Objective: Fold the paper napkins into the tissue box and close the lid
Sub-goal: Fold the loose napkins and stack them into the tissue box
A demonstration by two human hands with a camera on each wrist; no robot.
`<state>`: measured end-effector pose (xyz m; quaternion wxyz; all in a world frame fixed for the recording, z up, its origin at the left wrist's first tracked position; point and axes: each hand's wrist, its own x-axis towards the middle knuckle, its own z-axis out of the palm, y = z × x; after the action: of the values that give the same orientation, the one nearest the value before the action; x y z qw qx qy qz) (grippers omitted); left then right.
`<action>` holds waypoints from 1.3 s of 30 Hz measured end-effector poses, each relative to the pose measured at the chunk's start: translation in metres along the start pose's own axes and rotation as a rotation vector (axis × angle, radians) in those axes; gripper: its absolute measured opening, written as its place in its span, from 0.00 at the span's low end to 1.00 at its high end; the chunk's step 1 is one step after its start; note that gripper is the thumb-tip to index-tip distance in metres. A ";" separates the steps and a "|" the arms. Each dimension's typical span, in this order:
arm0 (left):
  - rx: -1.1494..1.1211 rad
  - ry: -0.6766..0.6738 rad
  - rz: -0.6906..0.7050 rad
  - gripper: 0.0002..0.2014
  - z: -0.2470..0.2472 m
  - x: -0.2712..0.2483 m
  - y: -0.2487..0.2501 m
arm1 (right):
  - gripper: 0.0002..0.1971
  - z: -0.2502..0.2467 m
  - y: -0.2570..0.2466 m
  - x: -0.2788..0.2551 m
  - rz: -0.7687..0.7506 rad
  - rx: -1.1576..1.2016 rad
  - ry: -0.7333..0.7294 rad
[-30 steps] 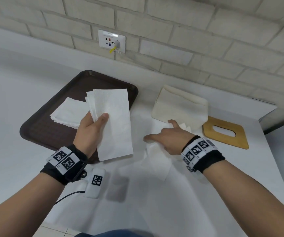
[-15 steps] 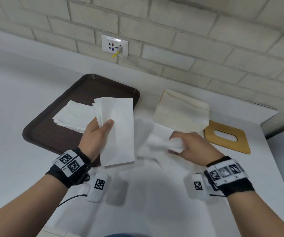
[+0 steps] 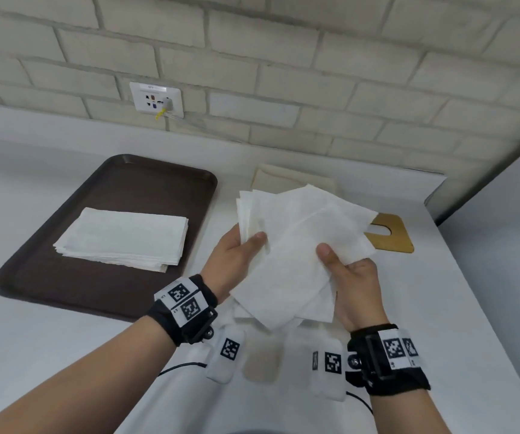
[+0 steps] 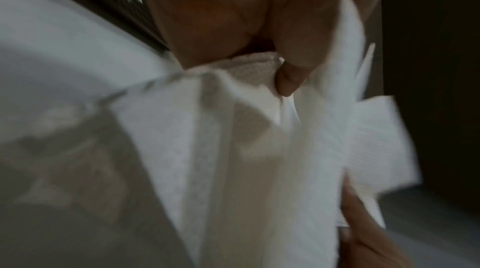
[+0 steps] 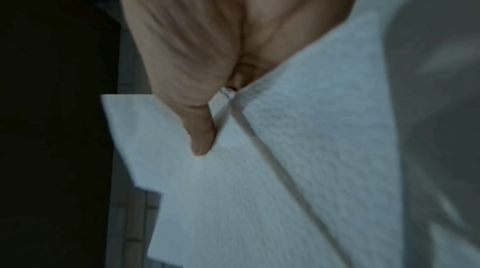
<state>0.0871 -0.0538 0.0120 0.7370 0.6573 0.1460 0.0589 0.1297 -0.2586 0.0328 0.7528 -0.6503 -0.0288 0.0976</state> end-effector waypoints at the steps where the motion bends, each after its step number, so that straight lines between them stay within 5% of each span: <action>1: -0.002 -0.009 -0.007 0.11 0.005 0.000 0.000 | 0.21 -0.001 0.003 -0.003 -0.010 -0.016 0.022; 9: -0.152 -0.035 -0.064 0.19 0.022 -0.007 -0.004 | 0.08 -0.017 0.009 -0.013 -0.032 -0.072 0.150; 21: -0.102 -0.104 0.023 0.22 0.030 -0.010 -0.010 | 0.19 -0.013 0.013 -0.016 0.067 -0.035 0.157; 24: -0.095 -0.091 0.021 0.22 0.028 -0.006 -0.014 | 0.10 -0.019 0.009 -0.019 0.042 -0.096 0.159; 27: -0.087 -0.062 0.026 0.21 0.023 0.000 -0.013 | 0.12 -0.028 -0.011 -0.027 -0.015 -0.039 0.202; 34: -0.063 -0.075 -0.022 0.11 0.013 0.010 -0.005 | 0.13 -0.032 -0.060 -0.036 -0.021 0.108 -0.096; 39: -0.174 -0.098 -0.074 0.15 0.021 0.003 -0.007 | 0.12 -0.010 -0.030 -0.012 -0.028 -0.126 0.060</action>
<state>0.0952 -0.0739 0.0068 0.7994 0.5869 0.1282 0.0116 0.1230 -0.2746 0.0616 0.7124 -0.6984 -0.0214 0.0656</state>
